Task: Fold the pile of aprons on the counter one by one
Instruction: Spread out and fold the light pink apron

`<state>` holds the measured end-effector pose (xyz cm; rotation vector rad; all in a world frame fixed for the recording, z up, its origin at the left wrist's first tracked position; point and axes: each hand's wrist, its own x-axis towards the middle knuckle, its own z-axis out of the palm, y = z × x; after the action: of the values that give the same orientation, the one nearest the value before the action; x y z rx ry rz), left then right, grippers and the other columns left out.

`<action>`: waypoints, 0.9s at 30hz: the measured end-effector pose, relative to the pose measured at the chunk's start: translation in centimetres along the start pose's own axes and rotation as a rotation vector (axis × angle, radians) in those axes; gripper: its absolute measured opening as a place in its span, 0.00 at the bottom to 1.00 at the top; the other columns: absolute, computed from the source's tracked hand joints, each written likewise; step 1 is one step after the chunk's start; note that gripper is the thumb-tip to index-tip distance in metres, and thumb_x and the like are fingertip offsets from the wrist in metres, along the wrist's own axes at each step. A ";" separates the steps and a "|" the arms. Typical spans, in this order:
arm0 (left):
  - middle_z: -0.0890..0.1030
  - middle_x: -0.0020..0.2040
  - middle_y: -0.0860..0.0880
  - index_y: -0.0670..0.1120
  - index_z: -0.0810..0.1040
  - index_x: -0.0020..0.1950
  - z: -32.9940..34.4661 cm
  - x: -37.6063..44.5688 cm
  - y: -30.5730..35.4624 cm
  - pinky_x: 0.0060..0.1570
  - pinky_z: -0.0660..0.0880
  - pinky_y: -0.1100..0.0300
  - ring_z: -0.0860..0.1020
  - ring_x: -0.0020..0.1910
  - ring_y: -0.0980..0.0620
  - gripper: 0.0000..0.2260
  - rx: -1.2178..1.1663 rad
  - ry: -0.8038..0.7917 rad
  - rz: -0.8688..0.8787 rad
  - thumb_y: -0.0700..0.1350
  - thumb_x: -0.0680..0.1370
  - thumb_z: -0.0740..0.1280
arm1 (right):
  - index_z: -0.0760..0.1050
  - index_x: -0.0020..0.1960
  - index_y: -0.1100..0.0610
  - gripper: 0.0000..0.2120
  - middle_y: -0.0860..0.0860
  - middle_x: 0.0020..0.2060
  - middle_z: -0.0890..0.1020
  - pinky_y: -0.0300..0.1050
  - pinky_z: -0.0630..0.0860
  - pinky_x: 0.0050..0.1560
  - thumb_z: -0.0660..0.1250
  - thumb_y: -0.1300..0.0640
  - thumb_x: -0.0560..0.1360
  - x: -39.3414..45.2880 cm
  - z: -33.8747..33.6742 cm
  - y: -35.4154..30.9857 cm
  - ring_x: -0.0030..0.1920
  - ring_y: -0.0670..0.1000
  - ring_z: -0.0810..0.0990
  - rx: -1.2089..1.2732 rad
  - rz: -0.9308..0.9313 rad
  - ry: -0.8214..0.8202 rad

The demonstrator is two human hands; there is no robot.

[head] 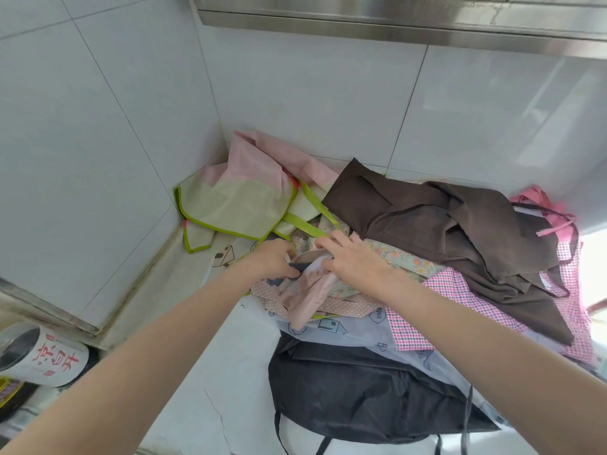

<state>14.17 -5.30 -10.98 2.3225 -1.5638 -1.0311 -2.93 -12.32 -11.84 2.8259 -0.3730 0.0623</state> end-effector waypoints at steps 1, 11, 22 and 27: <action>0.75 0.44 0.46 0.44 0.76 0.53 -0.1 0.1 0.2 0.37 0.69 0.61 0.74 0.42 0.49 0.12 0.035 0.023 -0.002 0.46 0.73 0.71 | 0.80 0.30 0.58 0.15 0.59 0.49 0.79 0.48 0.71 0.30 0.82 0.64 0.47 0.1 0.2 0.0 0.48 0.58 0.68 0.014 0.009 -0.003; 0.78 0.49 0.44 0.45 0.74 0.46 -0.5 -0.4 1.3 0.43 0.70 0.55 0.77 0.52 0.42 0.04 0.368 0.230 0.101 0.40 0.73 0.67 | 0.76 0.54 0.59 0.15 0.56 0.71 0.57 0.52 0.68 0.53 0.63 0.71 0.70 0.6 -0.3 -0.9 0.65 0.61 0.60 0.115 0.157 -0.188; 0.77 0.31 0.45 0.47 0.65 0.31 -0.7 0.2 0.9 0.36 0.76 0.59 0.80 0.34 0.49 0.18 -0.707 0.467 0.188 0.33 0.75 0.67 | 0.73 0.39 0.53 0.07 0.55 0.62 0.66 0.44 0.62 0.52 0.68 0.62 0.73 0.6 0.4 1.9 0.55 0.55 0.63 0.530 0.411 -0.164; 0.78 0.25 0.43 0.44 0.63 0.35 -2.6 0.1 1.0 0.25 0.74 0.66 0.77 0.22 0.55 0.16 -1.419 0.440 0.078 0.27 0.77 0.59 | 0.78 0.40 0.59 0.12 0.52 0.52 0.66 0.39 0.67 0.24 0.76 0.68 0.59 -0.5 0.4 2.1 0.49 0.53 0.64 0.384 0.335 0.168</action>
<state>15.01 -6.43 -8.54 1.2822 -0.3907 -0.9729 -3.96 -14.22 -11.66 3.0615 -0.8739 0.4865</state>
